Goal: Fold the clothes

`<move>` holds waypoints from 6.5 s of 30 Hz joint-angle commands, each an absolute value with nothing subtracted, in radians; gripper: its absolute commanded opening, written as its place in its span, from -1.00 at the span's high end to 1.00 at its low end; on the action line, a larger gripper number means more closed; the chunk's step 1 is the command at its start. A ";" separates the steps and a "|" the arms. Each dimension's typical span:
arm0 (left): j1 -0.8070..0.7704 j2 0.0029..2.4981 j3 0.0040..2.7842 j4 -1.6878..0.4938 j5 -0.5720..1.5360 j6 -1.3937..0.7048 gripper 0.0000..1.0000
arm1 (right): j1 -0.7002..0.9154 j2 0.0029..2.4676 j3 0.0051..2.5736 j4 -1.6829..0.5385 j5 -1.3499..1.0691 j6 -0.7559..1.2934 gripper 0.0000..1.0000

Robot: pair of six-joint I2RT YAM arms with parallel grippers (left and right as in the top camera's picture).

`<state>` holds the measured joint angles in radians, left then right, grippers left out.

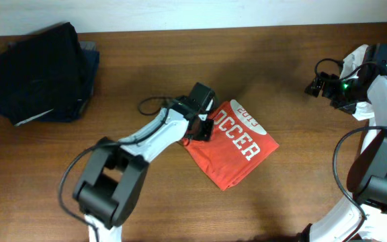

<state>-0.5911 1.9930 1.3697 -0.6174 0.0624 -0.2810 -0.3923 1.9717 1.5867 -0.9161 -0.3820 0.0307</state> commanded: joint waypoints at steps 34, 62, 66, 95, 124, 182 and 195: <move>-0.509 2.034 1.897 -1.206 0.161 0.023 -0.47 | -0.393 1.938 1.599 -0.916 -0.380 0.038 -0.96; -0.691 2.317 1.733 -1.108 -0.024 -0.229 -0.82 | -0.393 1.938 1.599 -0.916 -0.380 0.038 -0.96; -0.691 2.282 1.714 -1.065 -0.091 -0.293 -0.68 | -0.393 1.938 1.599 -0.916 -0.380 0.038 -0.97; -0.658 2.046 1.392 -0.755 0.046 -0.196 0.99 | -0.393 1.938 1.599 -0.916 -0.380 0.038 -0.96; -0.361 1.944 1.590 -0.639 -0.289 0.023 0.99 | -0.393 1.938 1.599 -0.916 -0.380 0.038 -0.96; 0.573 2.111 1.982 -0.501 0.292 -0.139 0.99 | -0.393 1.938 1.599 -0.916 -0.380 0.038 -0.97; 0.646 2.350 1.981 -0.607 0.196 -0.310 0.99 | -0.393 1.938 1.599 -0.916 -0.380 0.038 -0.96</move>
